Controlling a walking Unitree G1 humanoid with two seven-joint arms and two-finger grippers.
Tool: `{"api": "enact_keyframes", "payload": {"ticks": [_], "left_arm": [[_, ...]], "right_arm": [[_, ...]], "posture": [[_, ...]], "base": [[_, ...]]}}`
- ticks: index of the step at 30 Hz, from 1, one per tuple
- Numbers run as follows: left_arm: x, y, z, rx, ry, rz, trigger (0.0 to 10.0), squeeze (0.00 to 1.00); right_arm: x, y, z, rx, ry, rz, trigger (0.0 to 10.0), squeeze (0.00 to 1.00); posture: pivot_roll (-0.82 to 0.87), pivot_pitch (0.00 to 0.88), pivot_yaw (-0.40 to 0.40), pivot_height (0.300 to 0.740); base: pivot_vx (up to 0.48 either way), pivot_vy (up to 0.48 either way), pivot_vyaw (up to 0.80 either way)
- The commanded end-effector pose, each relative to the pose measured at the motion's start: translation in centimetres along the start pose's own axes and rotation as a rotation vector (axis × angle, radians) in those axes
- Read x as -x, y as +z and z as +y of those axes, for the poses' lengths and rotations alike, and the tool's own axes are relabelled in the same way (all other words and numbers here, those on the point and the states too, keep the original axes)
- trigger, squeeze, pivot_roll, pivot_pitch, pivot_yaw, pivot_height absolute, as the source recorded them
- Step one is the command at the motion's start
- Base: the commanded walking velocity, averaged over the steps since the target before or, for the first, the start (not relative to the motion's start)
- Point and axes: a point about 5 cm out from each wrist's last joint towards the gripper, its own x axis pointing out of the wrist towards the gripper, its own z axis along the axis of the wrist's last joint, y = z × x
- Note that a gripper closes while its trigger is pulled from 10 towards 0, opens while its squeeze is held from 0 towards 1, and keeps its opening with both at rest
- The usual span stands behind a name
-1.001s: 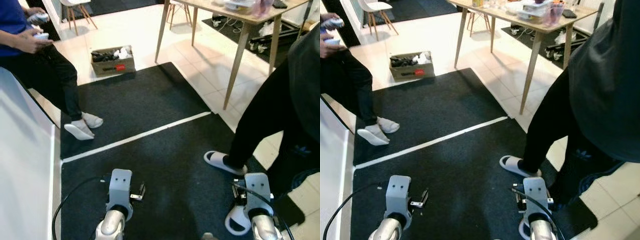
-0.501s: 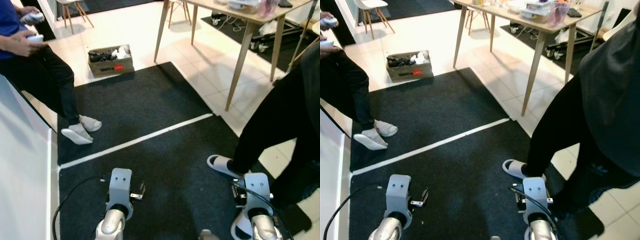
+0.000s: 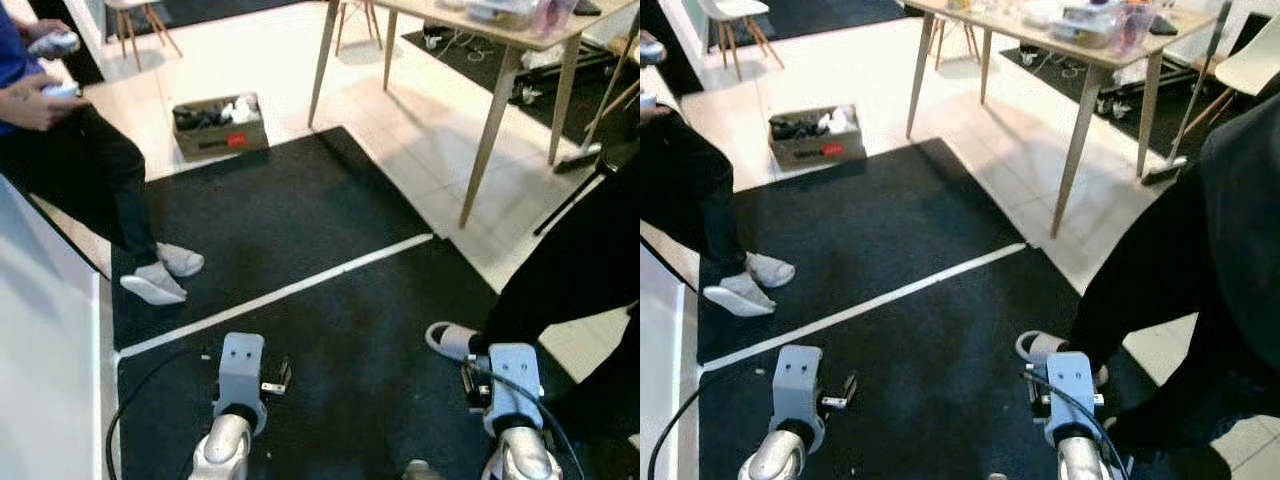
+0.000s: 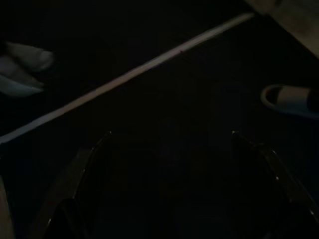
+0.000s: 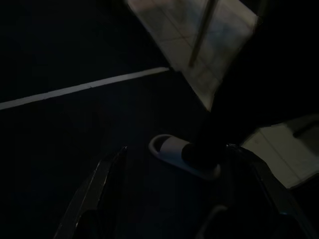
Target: Restocking fridge
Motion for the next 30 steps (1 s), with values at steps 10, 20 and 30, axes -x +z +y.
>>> {"api": "enact_keyframes", "payload": {"ticks": [10,20,30], "left_arm": [[-0.2,-0.1,-0.2,-0.043,-0.022,0.001,10.0,0.00],[-1.1,1.8,-0.5,-0.046,-0.030,-0.059,10.0,0.00],[-1.4,4.4,-0.9,-0.086,-0.040,-0.165,10.0,0.00]], "right_arm": [[-0.1,-0.3,-0.4,-0.014,-0.024,0.014,10.0,0.00],[-0.9,0.4,-0.1,-0.008,-0.019,-0.012,10.0,0.00],[-1.6,2.3,1.0,0.023,0.014,-0.098,10.0,0.00]], "posture": [[-0.20,0.181,0.071,0.707],[-0.18,0.151,0.072,0.707],[-0.17,0.135,0.073,0.707]], "base": [[0.307,0.000,-0.54],[0.300,0.000,-0.16],[0.296,0.000,0.00]]}}
